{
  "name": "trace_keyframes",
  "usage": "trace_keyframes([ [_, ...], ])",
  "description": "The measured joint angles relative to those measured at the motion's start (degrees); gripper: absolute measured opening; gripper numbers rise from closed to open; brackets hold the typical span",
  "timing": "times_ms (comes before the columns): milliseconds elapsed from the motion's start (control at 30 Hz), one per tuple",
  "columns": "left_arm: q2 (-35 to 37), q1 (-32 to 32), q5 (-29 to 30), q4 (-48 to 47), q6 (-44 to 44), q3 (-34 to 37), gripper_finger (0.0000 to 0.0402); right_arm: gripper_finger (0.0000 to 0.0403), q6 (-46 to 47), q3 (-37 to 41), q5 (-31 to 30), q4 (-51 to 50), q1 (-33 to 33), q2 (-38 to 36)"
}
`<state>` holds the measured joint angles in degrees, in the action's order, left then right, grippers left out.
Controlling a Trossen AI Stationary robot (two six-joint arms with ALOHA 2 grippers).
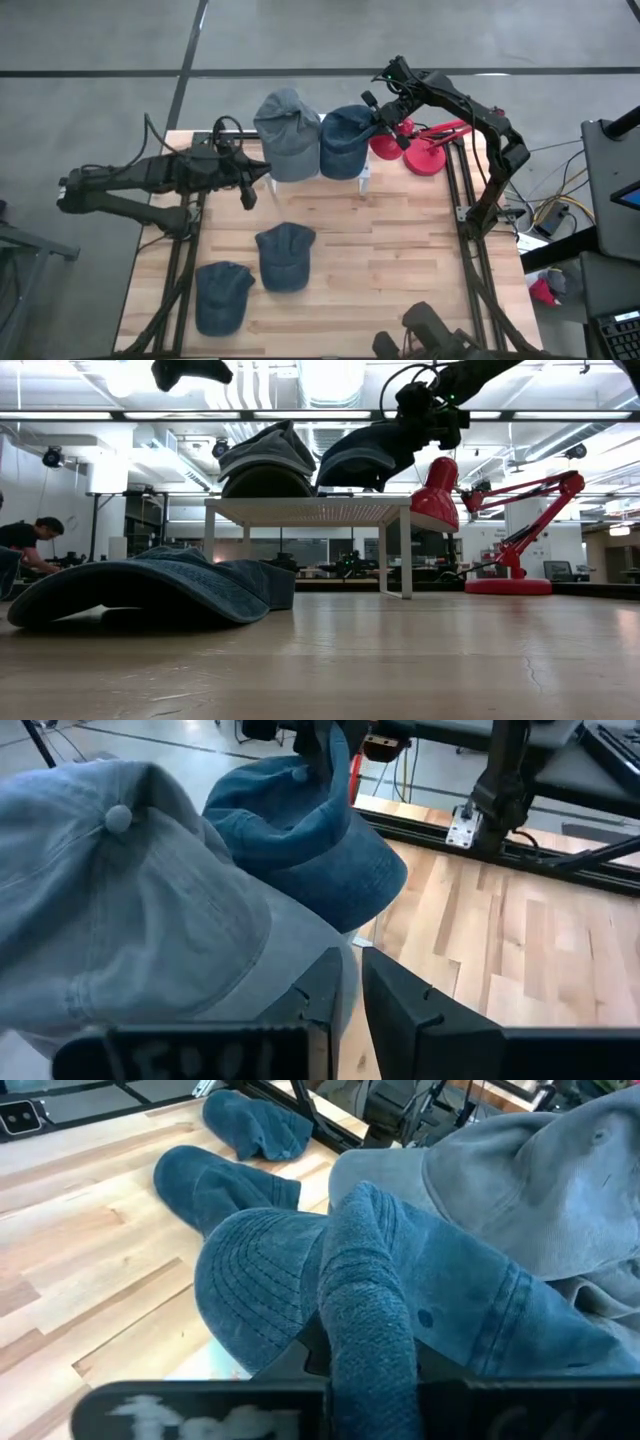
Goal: Pick & Place hat
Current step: Put the top blue cap on the shelf
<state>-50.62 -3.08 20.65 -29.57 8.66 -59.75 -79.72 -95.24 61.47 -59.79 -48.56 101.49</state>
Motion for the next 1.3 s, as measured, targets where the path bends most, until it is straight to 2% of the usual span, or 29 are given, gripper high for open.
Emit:
trace_keyframes([
  [100,1.16,-1.65,-1.86,1.10,-0.78,1.34,0.0045,0.0008,0.02,0.49,-0.02,-0.01,-0.11,0.00],
  [367,2.87,-1.74,-1.97,1.85,-1.11,1.95,0.0045,0.0008,-0.16,2.41,-0.04,0.33,-0.48,0.00],
  [933,1.95,-1.74,-1.97,3.04,0.07,1.95,0.0045,0.0008,0.54,2.90,-0.13,0.37,-0.61,0.00],
  [1067,1.70,-1.74,-1.97,3.05,0.14,1.95,0.0045,0.0015,5.50,2.87,-2.09,0.64,-0.59,-0.02],
  [1300,1.53,-1.74,-1.97,3.48,0.16,1.95,0.0045,0.0056,19.92,2.84,-2.94,4.88,-0.59,-0.02],
])
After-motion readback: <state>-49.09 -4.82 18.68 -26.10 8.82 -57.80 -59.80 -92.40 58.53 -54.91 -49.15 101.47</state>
